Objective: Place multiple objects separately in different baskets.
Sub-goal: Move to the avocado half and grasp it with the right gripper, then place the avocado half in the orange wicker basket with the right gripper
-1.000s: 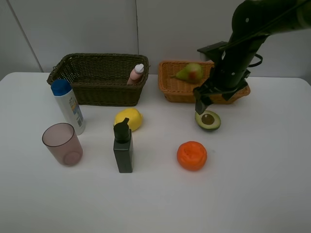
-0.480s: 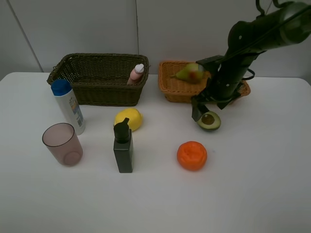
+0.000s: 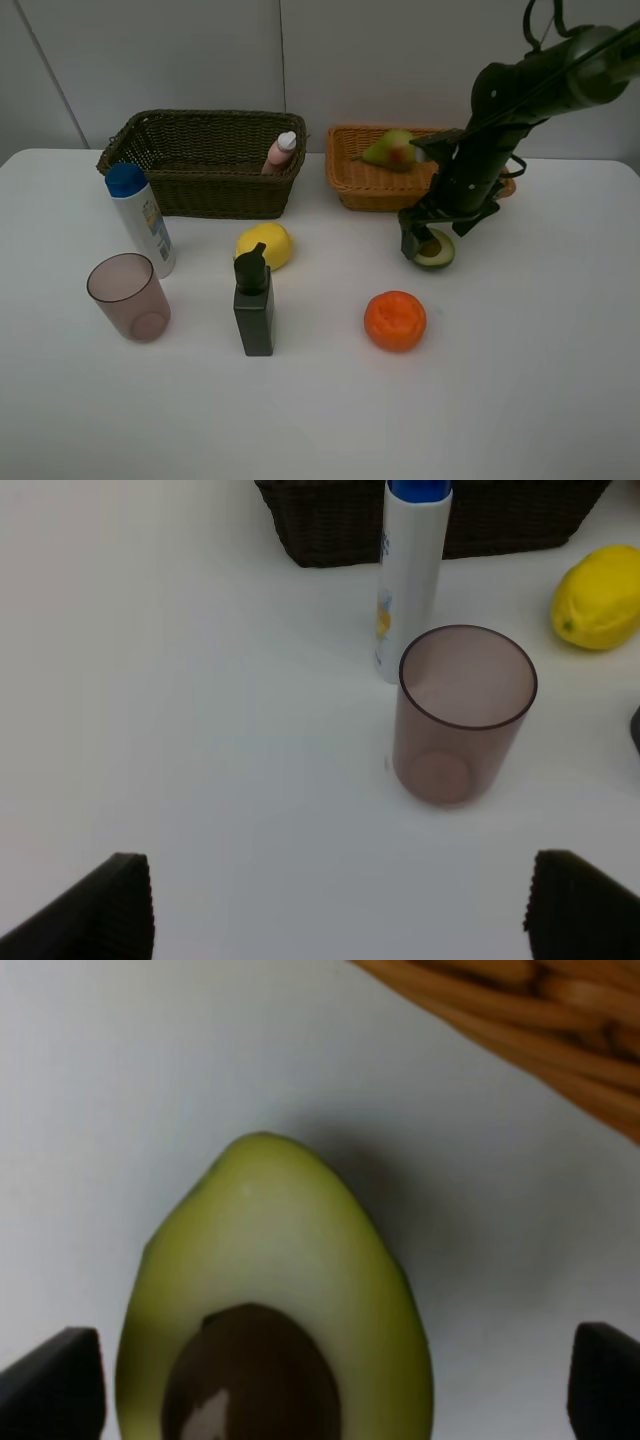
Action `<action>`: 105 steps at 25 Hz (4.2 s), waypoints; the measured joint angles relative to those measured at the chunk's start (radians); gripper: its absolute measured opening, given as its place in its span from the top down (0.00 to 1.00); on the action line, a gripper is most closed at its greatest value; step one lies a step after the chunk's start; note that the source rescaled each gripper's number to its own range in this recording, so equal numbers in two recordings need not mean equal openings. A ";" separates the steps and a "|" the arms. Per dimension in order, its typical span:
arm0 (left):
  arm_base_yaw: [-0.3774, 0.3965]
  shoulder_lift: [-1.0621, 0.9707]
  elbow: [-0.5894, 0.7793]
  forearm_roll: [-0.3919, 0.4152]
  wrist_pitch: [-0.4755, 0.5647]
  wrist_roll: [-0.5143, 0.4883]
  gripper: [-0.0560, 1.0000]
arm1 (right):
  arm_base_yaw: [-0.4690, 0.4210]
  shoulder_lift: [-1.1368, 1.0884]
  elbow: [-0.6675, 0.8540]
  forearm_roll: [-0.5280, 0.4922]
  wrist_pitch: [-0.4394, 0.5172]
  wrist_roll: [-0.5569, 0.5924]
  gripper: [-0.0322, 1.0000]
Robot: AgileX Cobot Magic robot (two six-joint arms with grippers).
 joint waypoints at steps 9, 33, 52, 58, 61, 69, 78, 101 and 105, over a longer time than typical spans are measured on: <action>0.000 0.000 0.000 0.000 0.000 0.000 0.00 | 0.000 0.000 0.000 0.050 -0.015 0.000 0.04; 0.000 0.000 0.000 0.000 0.000 0.000 0.00 | 0.000 0.054 0.000 0.077 0.015 0.000 0.05; 0.000 0.000 0.000 0.000 0.000 0.000 0.00 | 0.000 0.054 0.000 0.067 0.016 0.001 0.55; 0.000 0.000 0.000 0.000 0.000 0.000 0.00 | 0.000 0.054 0.000 0.067 0.016 0.001 0.55; 0.000 0.000 0.000 0.000 0.000 0.000 0.00 | 0.000 0.054 -0.004 0.067 0.023 0.002 0.55; 0.000 0.000 0.000 0.000 0.000 0.000 0.00 | 0.000 0.051 -0.061 0.067 0.146 0.004 0.55; 0.000 0.000 0.000 0.000 0.000 0.000 0.00 | 0.000 -0.056 -0.061 0.068 0.188 0.004 0.55; 0.000 0.000 0.000 0.000 0.000 0.000 0.00 | 0.000 -0.184 -0.061 -0.273 -0.110 0.366 0.55; 0.000 0.000 0.000 0.000 0.000 0.000 0.00 | -0.006 -0.156 -0.061 -0.318 -0.156 0.415 0.55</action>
